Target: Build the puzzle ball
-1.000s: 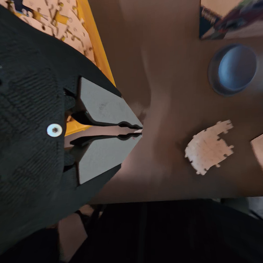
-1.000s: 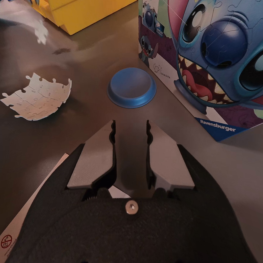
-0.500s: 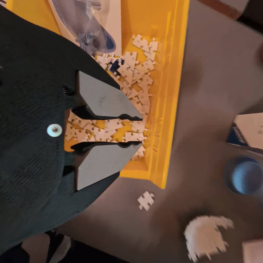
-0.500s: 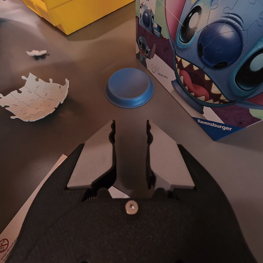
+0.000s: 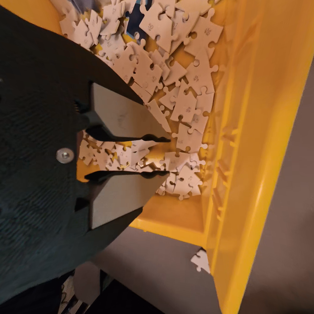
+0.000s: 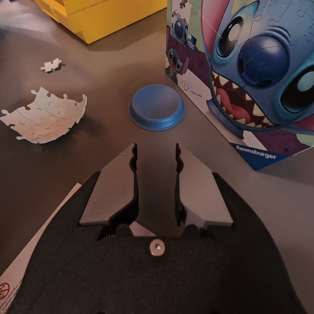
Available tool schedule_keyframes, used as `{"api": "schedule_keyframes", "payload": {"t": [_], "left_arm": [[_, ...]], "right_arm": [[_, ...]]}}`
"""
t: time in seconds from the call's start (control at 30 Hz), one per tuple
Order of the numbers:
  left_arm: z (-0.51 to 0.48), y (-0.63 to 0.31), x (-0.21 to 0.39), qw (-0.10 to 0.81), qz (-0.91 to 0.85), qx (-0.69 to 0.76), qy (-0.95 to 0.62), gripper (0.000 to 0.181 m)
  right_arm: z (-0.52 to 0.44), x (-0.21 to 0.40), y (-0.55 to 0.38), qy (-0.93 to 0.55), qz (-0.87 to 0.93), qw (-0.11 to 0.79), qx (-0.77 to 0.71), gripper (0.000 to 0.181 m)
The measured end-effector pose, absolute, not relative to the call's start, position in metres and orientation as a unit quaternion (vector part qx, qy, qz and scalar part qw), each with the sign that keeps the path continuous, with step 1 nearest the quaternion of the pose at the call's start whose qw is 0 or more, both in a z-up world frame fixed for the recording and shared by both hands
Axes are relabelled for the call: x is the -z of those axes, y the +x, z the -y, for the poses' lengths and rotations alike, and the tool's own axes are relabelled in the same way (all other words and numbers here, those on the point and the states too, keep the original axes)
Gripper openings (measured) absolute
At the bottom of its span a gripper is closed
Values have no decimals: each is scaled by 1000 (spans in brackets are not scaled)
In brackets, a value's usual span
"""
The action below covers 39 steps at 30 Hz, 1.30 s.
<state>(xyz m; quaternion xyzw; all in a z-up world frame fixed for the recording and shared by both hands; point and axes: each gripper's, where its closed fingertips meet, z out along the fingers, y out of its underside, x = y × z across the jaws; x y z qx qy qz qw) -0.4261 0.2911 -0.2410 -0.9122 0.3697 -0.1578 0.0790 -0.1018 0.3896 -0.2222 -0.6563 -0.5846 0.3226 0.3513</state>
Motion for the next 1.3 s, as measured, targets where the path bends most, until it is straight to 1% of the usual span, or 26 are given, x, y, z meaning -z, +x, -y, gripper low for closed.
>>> {"api": "schedule_keyframes", "payload": {"t": [0.1, 0.17, 0.2, 0.3, 0.4, 0.43, 0.47, 0.5, 0.6, 0.77, 0.93, 1.03, 1.1, 1.3], "left_arm": [[-293, -422, 241, 69, -362, 177, -913, 27], [-290, -418, 242, 59, -356, 193, -912, 19], [-290, -417, 241, 60, -353, 194, -913, 18], [-286, -415, 240, 62, -344, 203, -914, 27], [-284, -413, 239, 62, -332, 202, -919, 31], [-285, -414, 240, 63, -331, 195, -921, 30], [-287, -416, 242, 66, -329, 179, -925, 22], [-291, -420, 244, 71, -327, 156, -929, 10], [-292, -420, 243, 78, -327, 143, -931, 9], [-292, -421, 229, 117, -313, 147, -931, 0], [-290, -429, 217, 143, -298, 140, -933, 0], [-292, -431, 202, 175, -287, 141, -931, 0], [-295, -429, 183, 214, -276, 154, -924, 0], [-300, -380, 101, 398, -255, 232, -850, 0]], "right_arm": [[-388, 222, -102, -652, 590, 352, -321, 42], [-387, 222, -102, -650, 592, 352, -321, 42], [-386, 222, -102, -649, 592, 353, -322, 42], [-383, 219, -102, -645, 591, 356, -330, 40], [-382, 218, -102, -641, 592, 356, -335, 39], [-381, 218, -102, -641, 593, 355, -335, 39], [-380, 218, -102, -640, 594, 355, -335, 39], [-380, 218, -102, -639, 595, 355, -335, 39], [-377, 219, -103, -636, 599, 354, -334, 38], [-377, 218, -103, -635, 599, 355, -335, 37], [-378, 216, -102, -636, 593, 356, -343, 37], [-380, 213, -101, -638, 587, 362, -343, 38], [-383, 210, -101, -640, 580, 370, -342, 42], [-388, 168, -105, -637, 516, 399, -411, 57]]}}
